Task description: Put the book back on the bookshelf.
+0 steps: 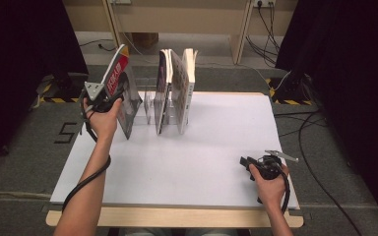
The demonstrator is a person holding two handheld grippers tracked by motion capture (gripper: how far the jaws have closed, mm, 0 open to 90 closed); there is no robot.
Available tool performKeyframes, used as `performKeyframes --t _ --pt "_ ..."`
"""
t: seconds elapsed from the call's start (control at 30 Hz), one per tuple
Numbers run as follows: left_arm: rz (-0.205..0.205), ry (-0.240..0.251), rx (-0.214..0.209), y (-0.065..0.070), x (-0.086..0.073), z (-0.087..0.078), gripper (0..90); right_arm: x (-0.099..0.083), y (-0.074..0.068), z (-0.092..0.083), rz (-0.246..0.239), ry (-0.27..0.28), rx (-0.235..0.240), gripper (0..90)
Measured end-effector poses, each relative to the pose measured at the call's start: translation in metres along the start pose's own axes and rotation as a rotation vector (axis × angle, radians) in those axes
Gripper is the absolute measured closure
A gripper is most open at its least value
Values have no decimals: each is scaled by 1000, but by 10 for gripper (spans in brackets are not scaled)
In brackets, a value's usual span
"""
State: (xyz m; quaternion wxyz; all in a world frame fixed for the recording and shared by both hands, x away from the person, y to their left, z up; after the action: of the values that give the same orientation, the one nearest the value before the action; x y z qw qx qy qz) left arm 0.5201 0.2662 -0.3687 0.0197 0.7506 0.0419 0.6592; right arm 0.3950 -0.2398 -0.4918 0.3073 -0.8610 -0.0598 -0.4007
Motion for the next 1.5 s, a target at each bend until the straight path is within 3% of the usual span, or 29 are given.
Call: performKeyframes --t 0.17,0.63,1.5 --pt "-3 -3 -3 -1 1 -6 383 0 0 -1 -3 3 -2 629" --pt "5 -5 -32 -6 8 -22 333 0 -2 -1 3 1 -1 629" --pt "35 -40 -70 -11 0 -47 306 0 -4 -2 -8 5 -5 629"
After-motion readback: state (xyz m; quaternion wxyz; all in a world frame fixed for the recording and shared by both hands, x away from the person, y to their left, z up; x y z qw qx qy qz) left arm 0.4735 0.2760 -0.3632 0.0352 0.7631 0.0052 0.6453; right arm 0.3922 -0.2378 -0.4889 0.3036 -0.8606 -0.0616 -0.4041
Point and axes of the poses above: each handheld gripper's, and its own axes: z roughly forward along the jaws, x roughly out of its top, y roughly to its right, the point moved 2 cm from there along z, roughly forward along the jaws, and after that the axes turned 8 degrees about x, right-handed, at the moved point
